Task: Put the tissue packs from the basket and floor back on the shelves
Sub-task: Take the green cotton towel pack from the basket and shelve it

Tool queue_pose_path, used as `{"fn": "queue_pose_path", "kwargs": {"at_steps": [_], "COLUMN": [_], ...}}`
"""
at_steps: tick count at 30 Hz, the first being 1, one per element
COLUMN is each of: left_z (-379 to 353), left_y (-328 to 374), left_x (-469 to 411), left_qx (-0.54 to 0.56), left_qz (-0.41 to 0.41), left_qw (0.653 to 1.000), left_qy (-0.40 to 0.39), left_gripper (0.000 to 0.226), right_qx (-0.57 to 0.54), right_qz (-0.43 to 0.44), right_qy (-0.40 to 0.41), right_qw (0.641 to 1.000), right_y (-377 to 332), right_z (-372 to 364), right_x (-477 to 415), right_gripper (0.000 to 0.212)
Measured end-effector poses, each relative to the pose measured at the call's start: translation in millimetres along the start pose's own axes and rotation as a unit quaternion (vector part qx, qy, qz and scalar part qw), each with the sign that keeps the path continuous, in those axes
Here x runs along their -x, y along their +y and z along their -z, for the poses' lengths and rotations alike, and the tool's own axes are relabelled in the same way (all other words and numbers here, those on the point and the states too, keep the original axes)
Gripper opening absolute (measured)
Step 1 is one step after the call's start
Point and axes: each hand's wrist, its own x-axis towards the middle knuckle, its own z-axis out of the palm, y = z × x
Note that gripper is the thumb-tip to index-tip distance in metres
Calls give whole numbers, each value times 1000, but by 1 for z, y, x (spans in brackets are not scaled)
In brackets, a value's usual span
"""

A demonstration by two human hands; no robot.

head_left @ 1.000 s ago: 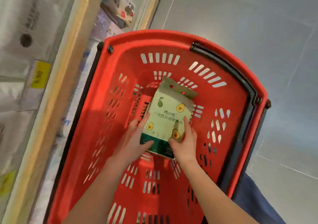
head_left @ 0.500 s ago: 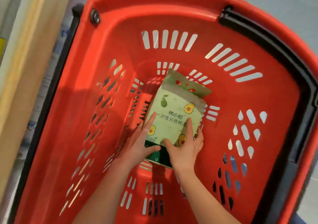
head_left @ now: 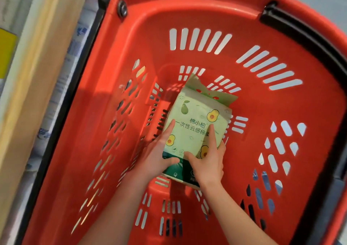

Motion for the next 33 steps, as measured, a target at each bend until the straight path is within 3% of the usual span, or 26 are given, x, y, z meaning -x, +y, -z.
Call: {"fn": "queue_pose_path", "kwargs": {"at_steps": [10, 15, 18, 28, 33], "left_z": [52, 90, 107, 162, 185], "left_y": [54, 93, 117, 238, 323], "left_x": [63, 108, 138, 244, 294], "left_qx": [31, -22, -42, 37, 82], "left_qz": [10, 22, 0, -98, -139], "left_qw": [999, 999, 998, 988, 967], "left_qy": [30, 28, 45, 114, 198], "left_gripper": [112, 110, 111, 103, 99], "right_qx": [-2, -27, -34, -44, -9], "right_qz": [24, 47, 71, 207, 289], "right_qy": [-18, -17, -8, 73, 98], "right_qw": [1000, 998, 997, 975, 952], "right_y": [-54, -78, -94, -164, -208], "right_z": [48, 77, 98, 215, 304], "right_x": [57, 108, 139, 239, 283], "right_gripper": [96, 95, 96, 96, 97]}}
